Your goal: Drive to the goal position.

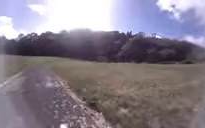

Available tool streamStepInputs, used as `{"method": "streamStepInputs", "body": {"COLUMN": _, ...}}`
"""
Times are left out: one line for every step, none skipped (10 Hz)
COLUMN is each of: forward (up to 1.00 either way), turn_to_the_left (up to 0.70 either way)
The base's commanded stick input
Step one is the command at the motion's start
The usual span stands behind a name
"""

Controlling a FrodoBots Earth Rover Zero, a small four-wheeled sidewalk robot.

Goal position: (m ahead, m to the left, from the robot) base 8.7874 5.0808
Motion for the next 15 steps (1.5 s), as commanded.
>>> {"method": "streamStepInputs", "body": {"forward": -0.78, "turn_to_the_left": -0.31}}
{"method": "streamStepInputs", "body": {"forward": -0.3, "turn_to_the_left": -0.12}}
{"method": "streamStepInputs", "body": {"forward": 0.0, "turn_to_the_left": 0.01}}
{"method": "streamStepInputs", "body": {"forward": 0.0, "turn_to_the_left": 0.04}}
{"method": "streamStepInputs", "body": {"forward": 0.0, "turn_to_the_left": 0.07}}
{"method": "streamStepInputs", "body": {"forward": 0.46, "turn_to_the_left": 0.27}}
{"method": "streamStepInputs", "body": {"forward": 0.94, "turn_to_the_left": 0.38}}
{"method": "streamStepInputs", "body": {"forward": 1.0, "turn_to_the_left": 0.4}}
{"method": "streamStepInputs", "body": {"forward": 1.0, "turn_to_the_left": 0.4}}
{"method": "streamStepInputs", "body": {"forward": 1.0, "turn_to_the_left": 0.4}}
{"method": "streamStepInputs", "body": {"forward": 1.0, "turn_to_the_left": 0.4}}
{"method": "streamStepInputs", "body": {"forward": 1.0, "turn_to_the_left": 0.4}}
{"method": "streamStepInputs", "body": {"forward": 1.0, "turn_to_the_left": 0.4}}
{"method": "streamStepInputs", "body": {"forward": 1.0, "turn_to_the_left": 0.4}}
{"method": "streamStepInputs", "body": {"forward": 1.0, "turn_to_the_left": 0.4}}
